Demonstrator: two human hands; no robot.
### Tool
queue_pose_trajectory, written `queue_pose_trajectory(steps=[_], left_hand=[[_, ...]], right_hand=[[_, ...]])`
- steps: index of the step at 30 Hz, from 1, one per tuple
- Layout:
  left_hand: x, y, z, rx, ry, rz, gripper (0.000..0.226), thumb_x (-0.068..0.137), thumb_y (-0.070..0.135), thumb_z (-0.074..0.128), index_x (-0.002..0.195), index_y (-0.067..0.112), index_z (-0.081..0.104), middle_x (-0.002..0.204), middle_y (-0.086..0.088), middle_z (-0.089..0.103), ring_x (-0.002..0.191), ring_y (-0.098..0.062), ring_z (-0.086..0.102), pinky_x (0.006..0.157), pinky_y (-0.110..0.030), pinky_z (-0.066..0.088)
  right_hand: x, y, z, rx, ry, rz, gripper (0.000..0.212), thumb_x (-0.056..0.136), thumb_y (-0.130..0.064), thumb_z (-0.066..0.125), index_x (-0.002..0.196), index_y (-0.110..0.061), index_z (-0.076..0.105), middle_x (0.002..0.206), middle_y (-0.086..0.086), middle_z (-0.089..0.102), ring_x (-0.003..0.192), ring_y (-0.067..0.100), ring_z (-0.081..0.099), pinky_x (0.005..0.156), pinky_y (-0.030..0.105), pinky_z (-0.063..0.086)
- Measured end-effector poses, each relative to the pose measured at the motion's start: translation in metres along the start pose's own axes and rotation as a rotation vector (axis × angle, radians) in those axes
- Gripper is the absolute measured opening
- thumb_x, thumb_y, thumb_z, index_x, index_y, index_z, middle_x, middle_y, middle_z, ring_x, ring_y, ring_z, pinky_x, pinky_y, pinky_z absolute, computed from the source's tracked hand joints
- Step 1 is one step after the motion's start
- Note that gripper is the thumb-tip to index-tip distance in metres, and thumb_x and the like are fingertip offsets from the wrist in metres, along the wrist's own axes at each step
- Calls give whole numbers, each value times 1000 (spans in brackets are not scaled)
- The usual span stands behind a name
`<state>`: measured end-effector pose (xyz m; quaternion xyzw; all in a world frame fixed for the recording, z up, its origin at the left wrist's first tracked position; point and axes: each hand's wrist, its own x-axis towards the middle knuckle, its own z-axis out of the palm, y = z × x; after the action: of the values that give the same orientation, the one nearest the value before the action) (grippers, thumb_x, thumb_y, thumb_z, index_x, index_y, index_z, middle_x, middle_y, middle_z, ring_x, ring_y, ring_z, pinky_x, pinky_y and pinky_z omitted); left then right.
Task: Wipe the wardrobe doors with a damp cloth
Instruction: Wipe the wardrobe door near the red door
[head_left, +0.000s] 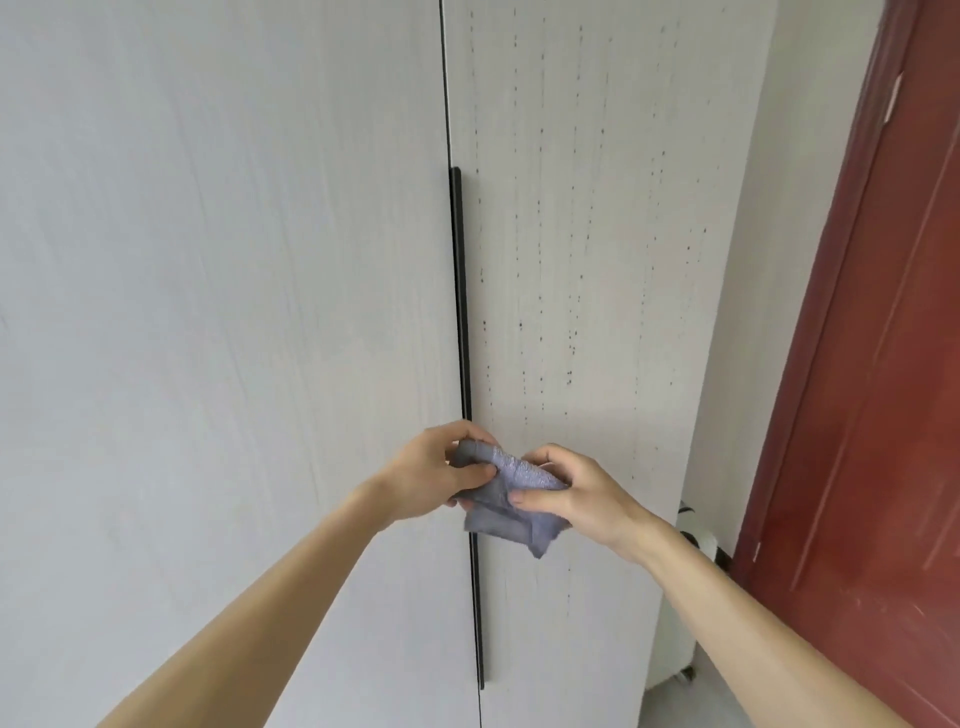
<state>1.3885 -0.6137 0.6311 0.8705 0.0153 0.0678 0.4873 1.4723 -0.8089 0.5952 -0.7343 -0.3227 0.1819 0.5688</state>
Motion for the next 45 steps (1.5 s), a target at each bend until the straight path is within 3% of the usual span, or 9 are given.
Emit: queue_pose_trajectory(steps=[5, 10, 18, 22, 25, 29, 37, 40, 45], left_hand=[[36, 76, -19, 170, 134, 180, 20, 92, 13, 70, 103, 30, 68, 85, 8, 71, 70, -15, 69, 69, -26, 57], [67, 139, -34, 422, 445, 418, 37, 88, 13, 64, 118, 35, 62, 115, 15, 55, 92, 4, 55, 77, -8, 39], [125, 195, -70, 976, 1181, 450, 62, 93, 17, 57, 152, 13, 39, 163, -6, 31, 150, -27, 26, 121, -51, 24], [136, 220, -100, 1118, 1225, 351, 62, 102, 30, 30, 162, 20, 15, 169, 5, 5, 156, -17, 3, 125, -48, 1], [140, 237, -123, 1149, 1217, 255, 58, 108, 35, 17, 162, 29, -4, 166, 15, -16, 154, -10, -14, 124, -44, -12], [142, 228, -141, 1229, 1211, 248, 58, 103, 50, 0, 157, 39, -19, 163, 22, -23, 152, -5, -18, 122, -46, -15], [161, 209, -160, 1368, 1376, 435, 58, 107, 45, 21, 162, 26, 16, 168, 8, 17, 152, -12, 15, 116, -58, 11], [164, 208, -164, 1387, 1411, 488, 58, 106, 44, 24, 161, 25, 22, 167, 7, 21, 151, -13, 20, 116, -61, 13], [164, 207, -165, 1360, 1401, 532, 58, 105, 43, 27, 159, 23, 28, 166, 5, 25, 150, -15, 27, 114, -63, 15]], right_hand=[[32, -56, -43, -298, 100, -243, 19, 90, -22, 70, 76, -28, 58, 68, -14, 56, 65, 8, 52, 64, 30, 42], [63, -127, -99, -336, 246, -443, 11, 95, -21, 60, 95, -31, 63, 80, -5, 68, 68, 6, 61, 61, 20, 47], [100, -234, -171, -147, 374, -815, 38, 98, -7, 48, 105, -42, 63, 87, -22, 68, 75, -4, 63, 59, 5, 43], [112, -289, -182, -157, 419, -1003, 36, 98, -6, 46, 111, -36, 64, 89, -23, 69, 66, -1, 65, 56, 5, 43], [132, -332, -189, -227, 538, -1106, 33, 97, -16, 45, 116, -37, 63, 99, -8, 68, 62, 11, 68, 64, 23, 55], [161, -373, -189, -469, 903, -1242, 37, 93, -19, 49, 123, -35, 62, 105, -1, 65, 96, 26, 58, 76, 40, 50], [212, -413, -168, -796, 1374, -1387, 42, 74, -11, 66, 108, -34, 74, 105, -3, 57, 99, 24, 47, 77, 37, 29], [220, -410, -161, -957, 1368, -1360, 41, 71, -5, 66, 107, -22, 76, 96, 0, 58, 90, 26, 48, 68, 35, 24], [207, -398, -145, -1149, 1287, -1309, 44, 88, -34, 46, 120, -12, 68, 107, 2, 58, 95, 26, 50, 73, 38, 35]])
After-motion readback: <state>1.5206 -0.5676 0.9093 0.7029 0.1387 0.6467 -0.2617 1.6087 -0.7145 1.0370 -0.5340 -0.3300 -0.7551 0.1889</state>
